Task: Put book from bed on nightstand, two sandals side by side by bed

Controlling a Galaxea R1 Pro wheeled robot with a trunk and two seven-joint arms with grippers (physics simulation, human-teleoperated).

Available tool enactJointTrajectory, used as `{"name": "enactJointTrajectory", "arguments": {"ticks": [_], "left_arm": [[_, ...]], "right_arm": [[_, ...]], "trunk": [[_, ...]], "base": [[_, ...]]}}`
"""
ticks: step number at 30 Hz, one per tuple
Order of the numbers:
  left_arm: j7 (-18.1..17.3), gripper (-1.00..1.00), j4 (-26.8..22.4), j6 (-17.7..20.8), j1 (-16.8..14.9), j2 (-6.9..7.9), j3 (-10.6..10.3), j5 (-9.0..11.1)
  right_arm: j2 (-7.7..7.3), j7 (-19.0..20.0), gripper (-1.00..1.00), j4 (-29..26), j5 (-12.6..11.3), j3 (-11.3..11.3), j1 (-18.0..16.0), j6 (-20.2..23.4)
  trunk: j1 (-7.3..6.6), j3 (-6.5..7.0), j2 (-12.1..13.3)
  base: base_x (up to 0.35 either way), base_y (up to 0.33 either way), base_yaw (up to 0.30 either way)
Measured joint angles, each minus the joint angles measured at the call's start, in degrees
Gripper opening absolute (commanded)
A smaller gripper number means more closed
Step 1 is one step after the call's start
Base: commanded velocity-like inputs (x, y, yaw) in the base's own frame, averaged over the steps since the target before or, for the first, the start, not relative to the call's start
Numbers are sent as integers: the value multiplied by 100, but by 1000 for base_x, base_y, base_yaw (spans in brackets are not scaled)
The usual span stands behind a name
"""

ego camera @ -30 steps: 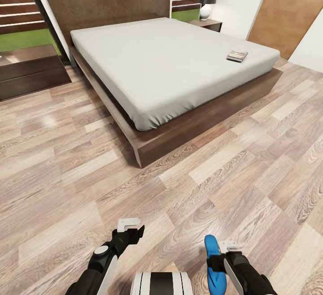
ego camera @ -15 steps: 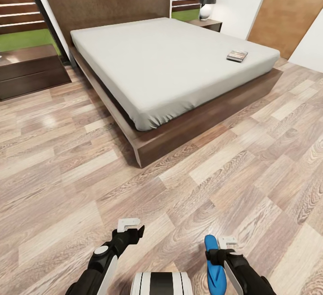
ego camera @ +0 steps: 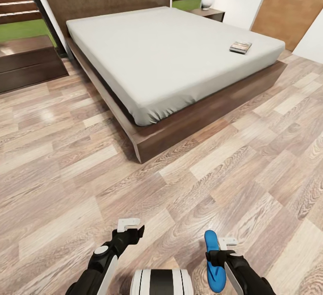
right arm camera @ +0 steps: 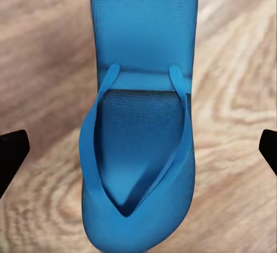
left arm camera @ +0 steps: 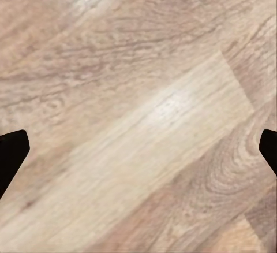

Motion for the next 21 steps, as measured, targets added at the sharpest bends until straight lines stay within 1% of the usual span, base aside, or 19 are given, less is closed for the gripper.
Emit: {"name": "enactJointTrajectory", "arguments": {"ticks": [12, 18, 21], "left_arm": [[-1, 100, 0, 0, 2, 0, 0, -3], [-1, 100, 0, 0, 2, 0, 0, -2], [-1, 100, 0, 0, 1, 0, 0, -2]], "right_arm": [[-2, 0, 100, 1, 0, 0, -1, 0], [-1, -5, 100, 1, -1, 0, 0, -1], [-1, -6, 100, 1, -1, 0, -1, -1]], "trunk": [[31, -266, -16], [31, -267, -16], [39, -333, -20]], "base": [[0, 0, 0], [0, 0, 0], [0, 0, 0]]}}
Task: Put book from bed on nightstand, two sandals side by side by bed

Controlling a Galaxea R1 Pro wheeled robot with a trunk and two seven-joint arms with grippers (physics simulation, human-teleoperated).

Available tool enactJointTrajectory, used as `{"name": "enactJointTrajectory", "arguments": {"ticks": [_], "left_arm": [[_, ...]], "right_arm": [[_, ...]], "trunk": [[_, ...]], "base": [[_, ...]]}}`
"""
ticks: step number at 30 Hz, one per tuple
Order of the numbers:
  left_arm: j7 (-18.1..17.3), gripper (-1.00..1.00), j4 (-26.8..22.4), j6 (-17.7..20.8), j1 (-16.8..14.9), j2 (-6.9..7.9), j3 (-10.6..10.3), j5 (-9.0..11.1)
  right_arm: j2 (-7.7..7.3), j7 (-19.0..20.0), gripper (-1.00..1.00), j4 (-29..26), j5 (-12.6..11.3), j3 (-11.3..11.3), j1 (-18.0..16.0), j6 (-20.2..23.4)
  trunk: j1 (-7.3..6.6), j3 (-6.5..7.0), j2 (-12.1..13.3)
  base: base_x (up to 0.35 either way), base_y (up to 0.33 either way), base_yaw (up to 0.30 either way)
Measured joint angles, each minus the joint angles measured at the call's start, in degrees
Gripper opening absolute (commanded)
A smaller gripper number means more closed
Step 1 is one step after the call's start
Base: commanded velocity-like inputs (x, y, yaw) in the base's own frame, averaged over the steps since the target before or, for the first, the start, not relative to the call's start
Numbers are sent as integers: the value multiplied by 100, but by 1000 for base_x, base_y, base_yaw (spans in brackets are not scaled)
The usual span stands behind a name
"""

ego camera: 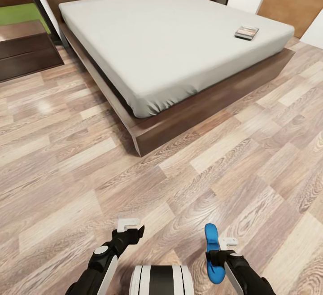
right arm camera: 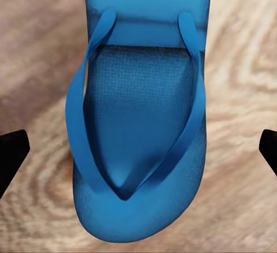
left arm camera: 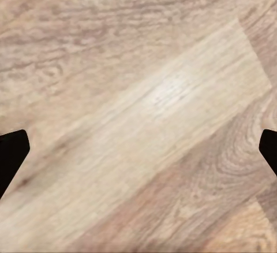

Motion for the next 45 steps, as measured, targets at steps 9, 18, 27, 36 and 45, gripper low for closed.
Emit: {"name": "enactJointTrajectory", "arguments": {"ticks": [9, 18, 27, 36, 45], "left_arm": [[0, 100, 0, 0, -4, 0, 0, 1], [0, 100, 0, 0, -3, 0, 0, 1], [0, 100, 0, 0, 1, 0, 0, 0], [0, 100, 0, 0, 0, 0, 0, -1], [1, 100, 0, 0, -3, 0, 0, 1]], "right_arm": [[1, 1, 100, 0, 0, 0, -1, 0], [1, 2, 100, 0, 2, 0, 0, 0], [1, 3, 100, 0, 0, 0, 2, 0], [1, 1, 100, 0, 3, 0, 3, 0], [1, 1, 100, 0, 4, 0, 1, 0]], "trunk": [[20, -178, -11], [26, -222, -13], [41, -355, -22], [41, -355, -22], [39, -355, -22]], "base": [[0, 0, 0], [0, 0, 0], [0, 0, 0], [0, 0, 0], [104, 0, 0]]}}
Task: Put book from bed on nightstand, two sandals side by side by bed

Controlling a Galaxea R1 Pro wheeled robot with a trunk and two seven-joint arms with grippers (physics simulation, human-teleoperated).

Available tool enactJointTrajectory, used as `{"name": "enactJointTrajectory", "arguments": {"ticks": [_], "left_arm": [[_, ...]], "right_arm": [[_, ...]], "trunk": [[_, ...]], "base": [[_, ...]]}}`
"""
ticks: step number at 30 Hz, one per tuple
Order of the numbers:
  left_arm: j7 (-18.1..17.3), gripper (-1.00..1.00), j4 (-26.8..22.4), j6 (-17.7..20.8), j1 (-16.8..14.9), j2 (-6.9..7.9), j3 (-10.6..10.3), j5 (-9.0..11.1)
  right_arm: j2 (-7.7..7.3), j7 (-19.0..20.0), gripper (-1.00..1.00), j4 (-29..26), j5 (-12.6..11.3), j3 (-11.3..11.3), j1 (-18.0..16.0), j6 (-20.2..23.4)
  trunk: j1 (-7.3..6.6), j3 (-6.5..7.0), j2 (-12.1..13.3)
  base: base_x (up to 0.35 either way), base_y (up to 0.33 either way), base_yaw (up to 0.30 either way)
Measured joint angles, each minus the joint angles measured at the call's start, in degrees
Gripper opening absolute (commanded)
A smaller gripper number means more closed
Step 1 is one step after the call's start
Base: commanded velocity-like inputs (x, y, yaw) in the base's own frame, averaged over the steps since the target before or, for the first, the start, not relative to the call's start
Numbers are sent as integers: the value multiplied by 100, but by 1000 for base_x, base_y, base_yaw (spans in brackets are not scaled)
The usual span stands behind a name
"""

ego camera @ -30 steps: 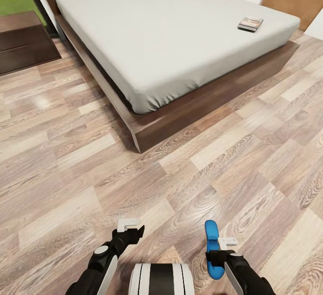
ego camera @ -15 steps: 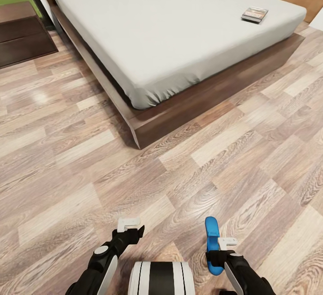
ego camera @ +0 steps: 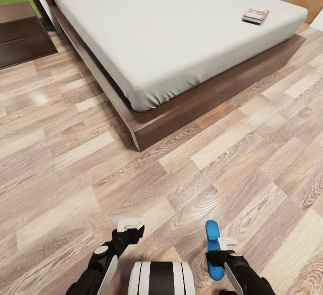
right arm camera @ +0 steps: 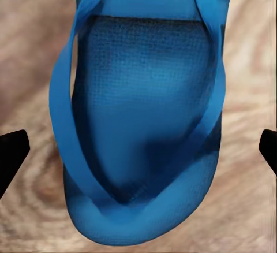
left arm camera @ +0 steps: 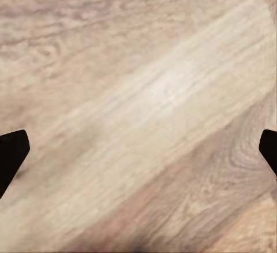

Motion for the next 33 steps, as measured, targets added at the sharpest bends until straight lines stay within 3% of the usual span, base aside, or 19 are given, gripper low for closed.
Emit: {"name": "enactJointTrajectory", "arguments": {"ticks": [21, 26, 33], "left_arm": [[0, 100, 0, 0, 2, 0, 0, 1], [2, 100, 0, 0, 1, 0, 0, 4], [4, 100, 0, 0, 3, 0, 0, 1]], "right_arm": [[0, 3, 100, 0, 0, 0, -2, 0], [0, 0, 100, 0, 1, 0, 0, 0], [0, 2, 100, 0, 2, 0, -1, 0]], "trunk": [[2, 0, 0], [15, -110, -6], [15, -111, -7]], "base": [[15, 0, 0], [0, 0, 0], [0, 0, 0]]}}
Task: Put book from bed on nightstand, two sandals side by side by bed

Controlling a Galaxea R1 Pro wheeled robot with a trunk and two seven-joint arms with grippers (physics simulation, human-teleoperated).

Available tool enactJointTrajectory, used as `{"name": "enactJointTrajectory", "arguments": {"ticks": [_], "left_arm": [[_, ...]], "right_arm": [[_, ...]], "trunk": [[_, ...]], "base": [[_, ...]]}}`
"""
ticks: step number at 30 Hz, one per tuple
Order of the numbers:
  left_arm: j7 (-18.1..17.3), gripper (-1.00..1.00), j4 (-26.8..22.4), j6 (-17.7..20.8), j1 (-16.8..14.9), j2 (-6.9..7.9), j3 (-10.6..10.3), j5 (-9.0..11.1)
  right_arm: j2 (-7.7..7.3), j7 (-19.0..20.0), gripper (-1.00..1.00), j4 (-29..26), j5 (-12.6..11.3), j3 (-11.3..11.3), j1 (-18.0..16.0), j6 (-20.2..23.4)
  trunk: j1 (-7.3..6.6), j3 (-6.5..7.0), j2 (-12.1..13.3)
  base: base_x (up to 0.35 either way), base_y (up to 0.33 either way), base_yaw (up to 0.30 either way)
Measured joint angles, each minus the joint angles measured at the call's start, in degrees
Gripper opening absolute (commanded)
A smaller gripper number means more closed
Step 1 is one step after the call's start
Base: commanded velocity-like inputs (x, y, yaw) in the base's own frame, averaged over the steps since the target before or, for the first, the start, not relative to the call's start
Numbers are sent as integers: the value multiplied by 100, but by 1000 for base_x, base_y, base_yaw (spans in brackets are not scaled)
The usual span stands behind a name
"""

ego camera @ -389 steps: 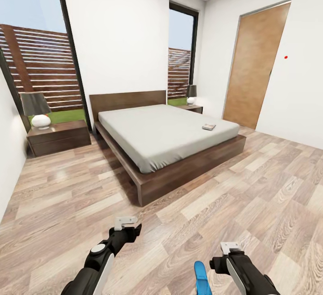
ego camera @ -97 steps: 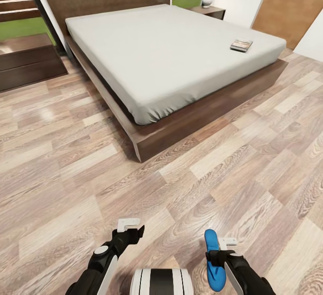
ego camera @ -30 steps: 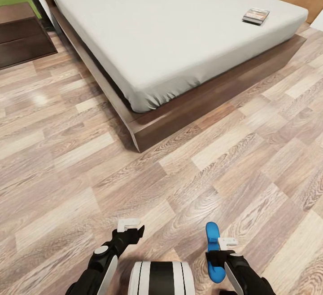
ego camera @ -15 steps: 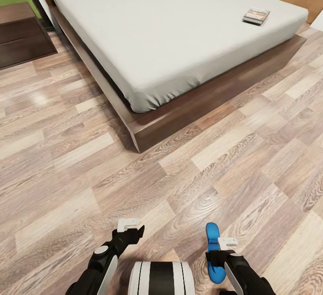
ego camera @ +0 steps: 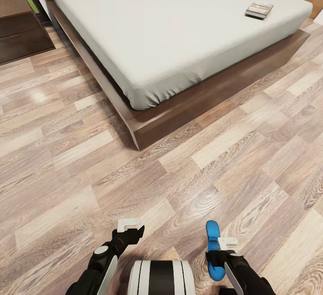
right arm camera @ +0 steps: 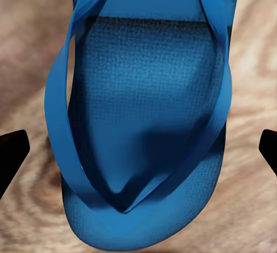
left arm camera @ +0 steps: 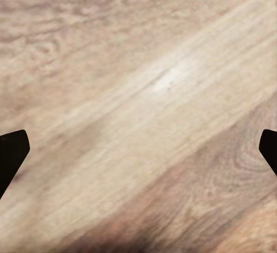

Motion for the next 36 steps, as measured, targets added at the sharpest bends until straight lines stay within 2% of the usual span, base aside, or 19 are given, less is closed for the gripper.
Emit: {"name": "enactJointTrajectory", "arguments": {"ticks": [3, 9, 32, 33, 36], "left_arm": [[1, 100, 0, 0, 0, 0, 0, -2], [-1, 100, 0, 0, -4, 0, 0, -2], [-5, 100, 0, 0, -1, 0, 0, -1], [-5, 100, 0, 0, -1, 0, 0, -2], [-5, 100, 0, 0, -2, 0, 0, -3]], "right_arm": [[0, -1, 100, 0, -1, 0, -1, 0], [0, 0, 100, 0, -3, 0, -1, 0], [0, -3, 100, 0, -1, 0, 2, 0], [0, -4, -100, 0, -1, 0, 1, 0], [0, 2, -100, 0, 9, 0, 0, 0]], "trunk": [[0, 0, 0], [16, -132, -8], [15, -133, -8], [15, -133, -8], [15, -133, -8]], "base": [[0, 0, 0], [0, 0, 0], [0, 0, 0], [0, 0, 0], [0, 0, 0]]}}
